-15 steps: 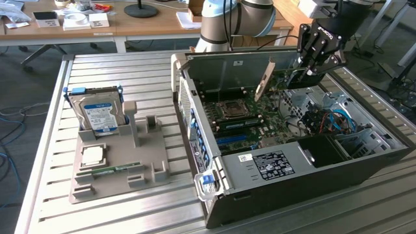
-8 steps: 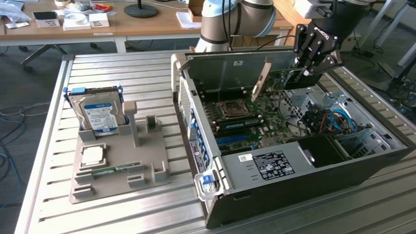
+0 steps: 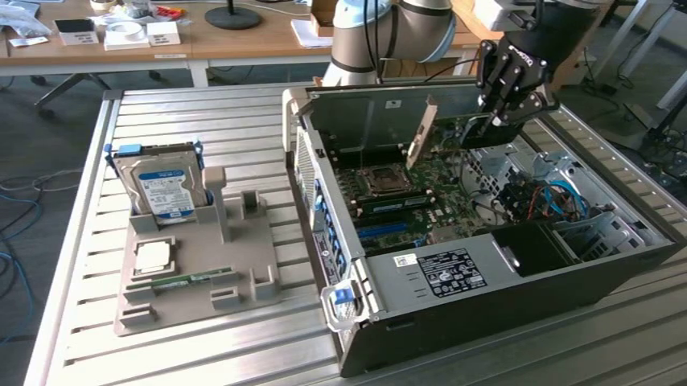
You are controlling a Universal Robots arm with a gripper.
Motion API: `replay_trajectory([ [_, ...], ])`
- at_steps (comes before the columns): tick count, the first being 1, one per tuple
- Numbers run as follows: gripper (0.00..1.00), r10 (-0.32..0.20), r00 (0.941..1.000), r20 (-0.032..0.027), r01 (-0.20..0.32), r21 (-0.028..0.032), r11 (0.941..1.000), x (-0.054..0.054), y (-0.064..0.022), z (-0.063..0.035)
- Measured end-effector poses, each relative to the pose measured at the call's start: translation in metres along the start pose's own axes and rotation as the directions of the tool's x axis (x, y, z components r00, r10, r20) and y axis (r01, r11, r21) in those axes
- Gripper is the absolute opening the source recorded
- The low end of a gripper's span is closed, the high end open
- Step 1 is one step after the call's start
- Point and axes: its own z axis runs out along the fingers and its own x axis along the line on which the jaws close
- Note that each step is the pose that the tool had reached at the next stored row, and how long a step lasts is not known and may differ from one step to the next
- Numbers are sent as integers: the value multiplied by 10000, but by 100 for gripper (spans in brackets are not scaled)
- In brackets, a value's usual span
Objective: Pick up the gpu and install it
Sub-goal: 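Insert the gpu into the slot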
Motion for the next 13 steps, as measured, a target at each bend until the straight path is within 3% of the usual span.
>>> replay_trajectory([
  [9,27,-2,10000,0,2,26,10000,3,140,6],
  [13,27,-3,10000,0,3,26,10000,3,151,6],
])
